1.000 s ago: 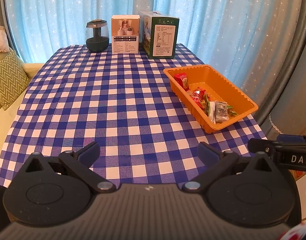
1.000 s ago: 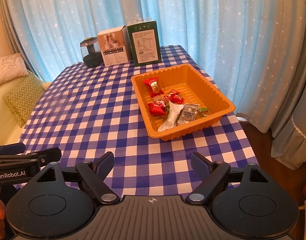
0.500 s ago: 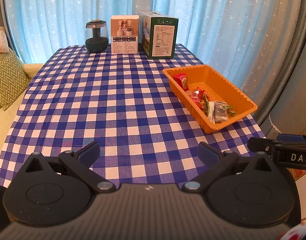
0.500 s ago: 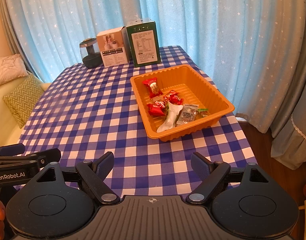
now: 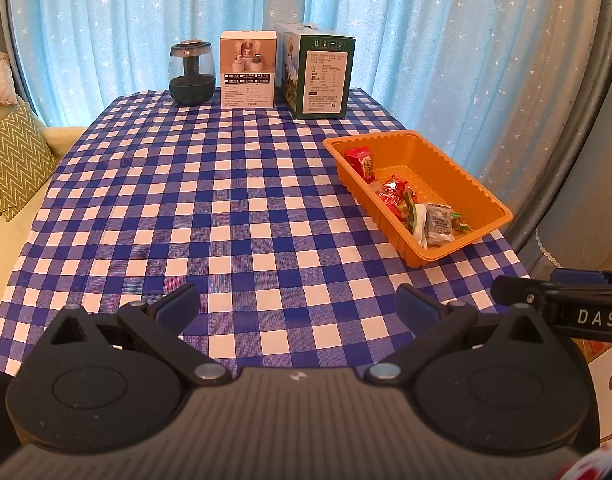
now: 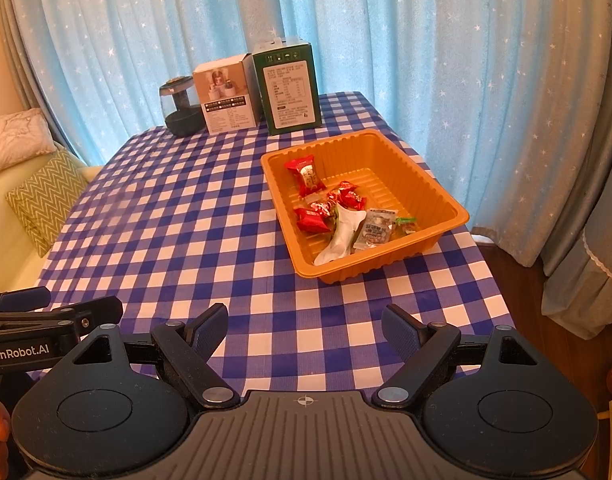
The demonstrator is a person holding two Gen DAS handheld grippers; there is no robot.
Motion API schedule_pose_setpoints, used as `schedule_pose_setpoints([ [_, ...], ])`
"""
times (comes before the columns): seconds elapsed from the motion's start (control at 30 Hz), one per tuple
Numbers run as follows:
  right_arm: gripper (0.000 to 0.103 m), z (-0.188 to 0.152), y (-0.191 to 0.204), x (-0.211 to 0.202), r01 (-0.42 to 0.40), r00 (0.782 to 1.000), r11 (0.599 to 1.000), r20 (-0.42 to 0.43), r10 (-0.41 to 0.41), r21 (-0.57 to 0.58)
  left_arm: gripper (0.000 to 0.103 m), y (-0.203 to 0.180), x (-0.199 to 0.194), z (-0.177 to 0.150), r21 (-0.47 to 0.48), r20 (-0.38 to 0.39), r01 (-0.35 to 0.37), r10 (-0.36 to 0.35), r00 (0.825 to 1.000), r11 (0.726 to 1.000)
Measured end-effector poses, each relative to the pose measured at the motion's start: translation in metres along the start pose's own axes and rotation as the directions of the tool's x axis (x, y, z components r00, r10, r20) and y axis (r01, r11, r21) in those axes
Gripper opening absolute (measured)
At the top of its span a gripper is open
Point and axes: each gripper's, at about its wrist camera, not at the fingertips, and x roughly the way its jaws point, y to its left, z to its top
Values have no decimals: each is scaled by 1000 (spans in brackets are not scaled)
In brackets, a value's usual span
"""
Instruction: Organize snacks
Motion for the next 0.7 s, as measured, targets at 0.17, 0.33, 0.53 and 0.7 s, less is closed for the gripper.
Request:
schedule_pose_setpoints([
  [0.17, 84, 0, 0, -1, 0, 1000, 1000, 1, 0, 1, 103, -2, 0, 0, 1, -1, -2, 2, 1000, 1000],
  [0.33, 84, 1, -1, 0, 0, 1000, 1000, 1, 0, 1, 103, -2, 0, 0, -1, -1, -1, 1, 1000, 1000],
  [0.53, 84, 1, -1, -1, 0, 1000, 1000, 1, 0, 1, 103, -2, -1, 1, -1, -2, 1, -1, 1000, 1000],
  [0.7, 84, 0, 0, 0, 0, 1000, 1000, 1, 0, 1, 103, -1, 0, 0, -1, -2, 2, -2, 1000, 1000],
])
